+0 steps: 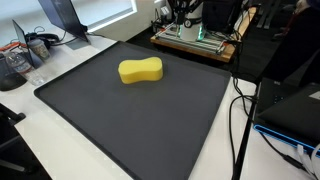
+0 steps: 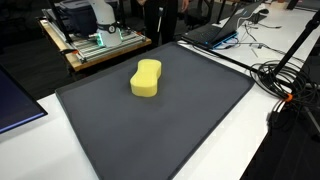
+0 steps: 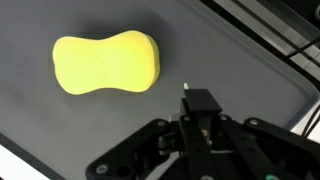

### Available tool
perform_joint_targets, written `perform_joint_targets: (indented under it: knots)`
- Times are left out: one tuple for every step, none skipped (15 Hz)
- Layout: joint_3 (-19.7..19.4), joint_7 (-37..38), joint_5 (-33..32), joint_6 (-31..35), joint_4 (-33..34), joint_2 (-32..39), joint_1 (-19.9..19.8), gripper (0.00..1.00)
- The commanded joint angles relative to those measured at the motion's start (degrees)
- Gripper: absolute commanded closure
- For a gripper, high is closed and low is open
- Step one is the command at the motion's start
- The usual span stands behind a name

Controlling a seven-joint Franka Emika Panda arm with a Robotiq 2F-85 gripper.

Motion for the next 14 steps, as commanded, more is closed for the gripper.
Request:
perform_joint_targets:
  knots:
    - [0.5,-0.7,0.5,0.2,-0.9,-1.4,-1.0,0.88]
    - [0.5,-0.7,0.5,0.4,-1.5,-2.0,-0.9,0.88]
    - [0.6,-0.7,0.6,0.6,-1.8,-2.2,-0.9,0.97]
    - [-0.4,-1.6,1.3,0.2,-1.6,-2.8,-1.3,0.97]
    - [-1.1,-1.8,1.7,0.0,-1.9,-3.8,-1.8,0.97]
    - [-2.2,-3.0,2.7,0.2,-2.4,-5.3,-2.1,0.97]
    - [-3.4,-3.5,3.2,0.5,-3.0,-6.8,-2.9,0.97]
    - [-4.6,-4.2,3.9,0.6,-3.1,-7.9,-3.4,0.97]
    - [-6.2,-5.6,5.0,0.8,-3.4,-9.2,-3.9,0.97]
    - [-7.4,-6.4,5.8,0.6,-3.4,-10.3,-4.6,0.97]
    - [-9.1,-8.1,7.1,0.7,-3.8,-11.9,-5.0,0.97]
    - [-10.5,-9.3,8.2,0.7,-4.0,-13.5,-5.6,0.97]
    - [-12.2,-10.9,9.6,0.6,-4.3,-15.2,-6.0,0.97]
    - [-13.5,-12.2,10.4,0.7,-4.5,-16.5,-6.5,0.97]
